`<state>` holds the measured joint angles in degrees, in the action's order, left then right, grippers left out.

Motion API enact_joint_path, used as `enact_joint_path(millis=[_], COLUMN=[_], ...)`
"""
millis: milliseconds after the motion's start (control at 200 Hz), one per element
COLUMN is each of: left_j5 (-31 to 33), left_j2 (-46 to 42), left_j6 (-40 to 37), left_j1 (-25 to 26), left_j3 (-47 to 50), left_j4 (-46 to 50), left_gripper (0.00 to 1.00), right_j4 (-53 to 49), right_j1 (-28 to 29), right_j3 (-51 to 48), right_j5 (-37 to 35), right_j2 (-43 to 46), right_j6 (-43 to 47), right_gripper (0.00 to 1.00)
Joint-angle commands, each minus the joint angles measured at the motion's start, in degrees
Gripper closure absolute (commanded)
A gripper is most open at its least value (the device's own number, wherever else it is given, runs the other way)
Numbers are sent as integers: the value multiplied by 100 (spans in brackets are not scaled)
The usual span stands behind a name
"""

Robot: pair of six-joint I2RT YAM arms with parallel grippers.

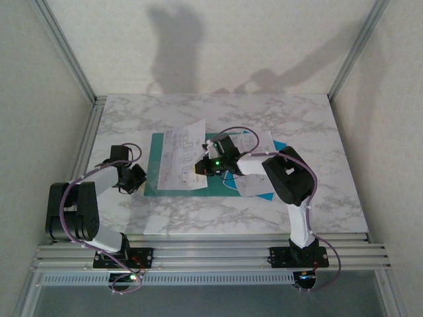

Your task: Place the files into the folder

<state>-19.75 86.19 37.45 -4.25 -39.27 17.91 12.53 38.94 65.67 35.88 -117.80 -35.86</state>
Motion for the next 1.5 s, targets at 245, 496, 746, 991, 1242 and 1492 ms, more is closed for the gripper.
enact_joint_path(millis=[245,496,746,991,1242,1492], left_j5=[-348,-375,-381,-398,-429,-445], left_j2=[97,31,12,3,-15,-18], left_j6=[78,87,96,113,118,131], left_j1=[65,65,65,65,65,65], left_j3=[314,380,419,428,453,499], left_j4=[107,97,88,66,49,29], left_gripper=[100,100,100,100,100,100], right_j4=[562,870,839,896,974,1032], right_j1=[281,337,534,605,606,661], right_j3=[24,-3,67,141,113,211], right_j5=[10,-112,-137,-223,-375,-359], right_j2=[-240,-349,-427,-481,-525,-551], right_j6=[-506,-839,-870,-1043,-1314,-1492], right_gripper=[100,100,100,100,100,100])
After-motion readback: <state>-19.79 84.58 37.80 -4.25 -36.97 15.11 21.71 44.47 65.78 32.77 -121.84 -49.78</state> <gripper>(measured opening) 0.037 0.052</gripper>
